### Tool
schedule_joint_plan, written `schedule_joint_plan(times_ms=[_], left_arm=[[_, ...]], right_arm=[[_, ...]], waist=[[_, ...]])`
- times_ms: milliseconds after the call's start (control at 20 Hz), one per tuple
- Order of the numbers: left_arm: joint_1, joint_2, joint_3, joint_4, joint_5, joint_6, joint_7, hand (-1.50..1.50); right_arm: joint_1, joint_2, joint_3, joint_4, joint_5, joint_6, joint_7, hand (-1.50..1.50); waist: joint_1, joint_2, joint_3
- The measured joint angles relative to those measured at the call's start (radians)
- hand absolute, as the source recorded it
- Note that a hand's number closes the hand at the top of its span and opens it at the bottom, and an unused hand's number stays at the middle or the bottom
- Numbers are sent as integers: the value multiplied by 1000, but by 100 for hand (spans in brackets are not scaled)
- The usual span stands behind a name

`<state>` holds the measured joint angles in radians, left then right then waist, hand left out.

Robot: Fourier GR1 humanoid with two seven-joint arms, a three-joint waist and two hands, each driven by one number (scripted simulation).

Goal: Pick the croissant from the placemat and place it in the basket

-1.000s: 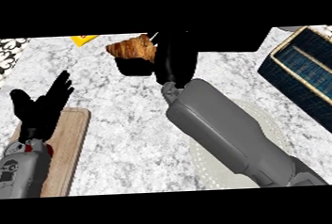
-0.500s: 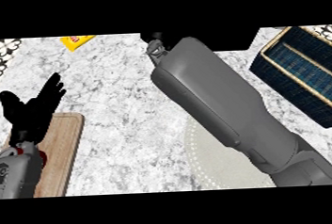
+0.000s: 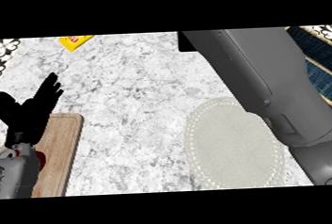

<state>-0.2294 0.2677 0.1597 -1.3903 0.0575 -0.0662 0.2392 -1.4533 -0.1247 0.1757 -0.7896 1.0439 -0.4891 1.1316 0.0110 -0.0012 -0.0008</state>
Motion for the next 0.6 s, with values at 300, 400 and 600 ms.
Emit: schedule_joint_plan(times_ms=[300,400,600], left_arm=[[11,-13,-9,-4,-13,10,-8,0],[9,-14,-9,-6,-12,11,-3,0],[25,-6,0,-20,-2,-1,-3,0]], right_arm=[[-41,-85,-59,109,59,24,-10,150],[-41,-123,-78,143,72,29,-20,150],[-19,-182,-111,171,90,37,-37,150]], waist=[[-1,2,0],[0,3,0],[-3,2,0]])
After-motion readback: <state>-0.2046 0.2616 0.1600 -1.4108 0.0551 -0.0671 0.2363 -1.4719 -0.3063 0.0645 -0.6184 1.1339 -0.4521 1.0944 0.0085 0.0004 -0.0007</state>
